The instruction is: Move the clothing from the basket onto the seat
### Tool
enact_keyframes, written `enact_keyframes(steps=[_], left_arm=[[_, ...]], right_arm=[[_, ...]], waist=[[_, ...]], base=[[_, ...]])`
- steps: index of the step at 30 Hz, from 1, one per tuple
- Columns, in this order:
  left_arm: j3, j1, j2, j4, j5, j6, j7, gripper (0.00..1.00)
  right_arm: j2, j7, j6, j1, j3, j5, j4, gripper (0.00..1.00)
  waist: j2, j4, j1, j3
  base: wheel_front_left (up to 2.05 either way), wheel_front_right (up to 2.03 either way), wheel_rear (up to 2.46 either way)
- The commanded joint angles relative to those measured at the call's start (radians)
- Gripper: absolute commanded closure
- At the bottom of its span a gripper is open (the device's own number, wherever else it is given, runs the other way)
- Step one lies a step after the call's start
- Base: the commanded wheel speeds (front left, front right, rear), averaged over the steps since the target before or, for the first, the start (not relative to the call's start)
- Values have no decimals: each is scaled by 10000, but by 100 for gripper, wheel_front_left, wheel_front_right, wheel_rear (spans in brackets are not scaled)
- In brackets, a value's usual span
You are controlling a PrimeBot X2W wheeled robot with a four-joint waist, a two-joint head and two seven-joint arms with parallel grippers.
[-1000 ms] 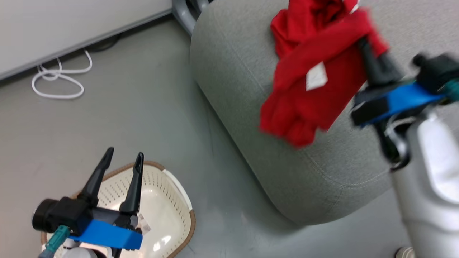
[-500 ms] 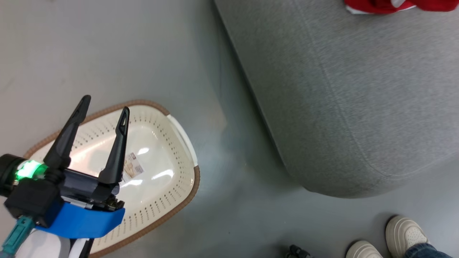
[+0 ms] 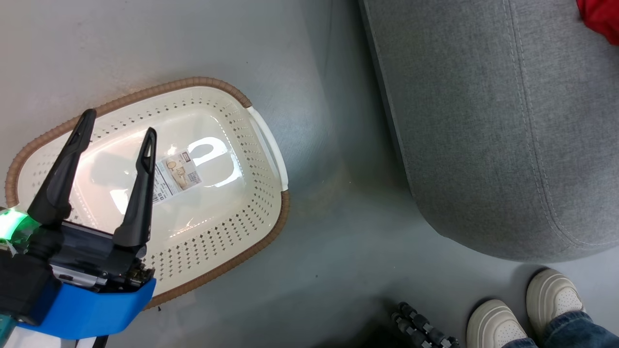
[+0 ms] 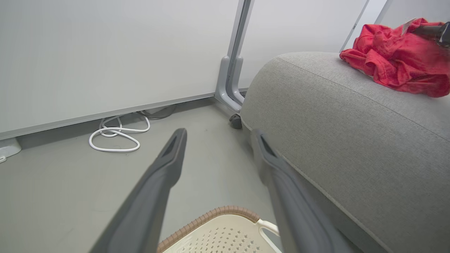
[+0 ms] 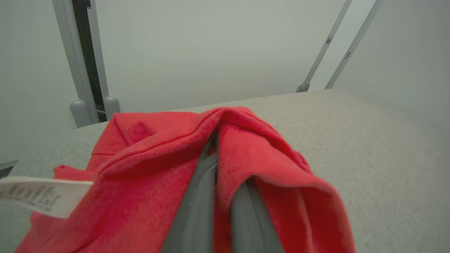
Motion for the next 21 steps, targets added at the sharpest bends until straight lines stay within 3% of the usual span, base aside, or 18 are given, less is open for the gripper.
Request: enact_keyframes(steps=[1, 2, 11, 21], left_arm=[[14, 3, 45, -39, 45, 23, -17, 0], [-5, 6, 42, -8, 27, 22, -18, 0], [-219, -257, -190, 675, -208, -60, -374, 0], [-662, -577, -1140, 2815, -890, -249, -1014, 0]], right_arm=[[18, 169, 1, 93, -27, -31, 387, 30], [49, 203, 1, 64, -24, -15, 626, 0], [62, 132, 1, 314, 730, -339, 1714, 0], [326, 2, 1, 1929, 1397, -318, 1477, 0]], waist=[[0, 18, -3, -18], [0, 34, -3, -52], [0, 149, -3, -995], [0, 569, -3, -3246]], base=[[0, 0, 0], [0, 0, 0], [0, 0, 0], [0, 0, 0]])
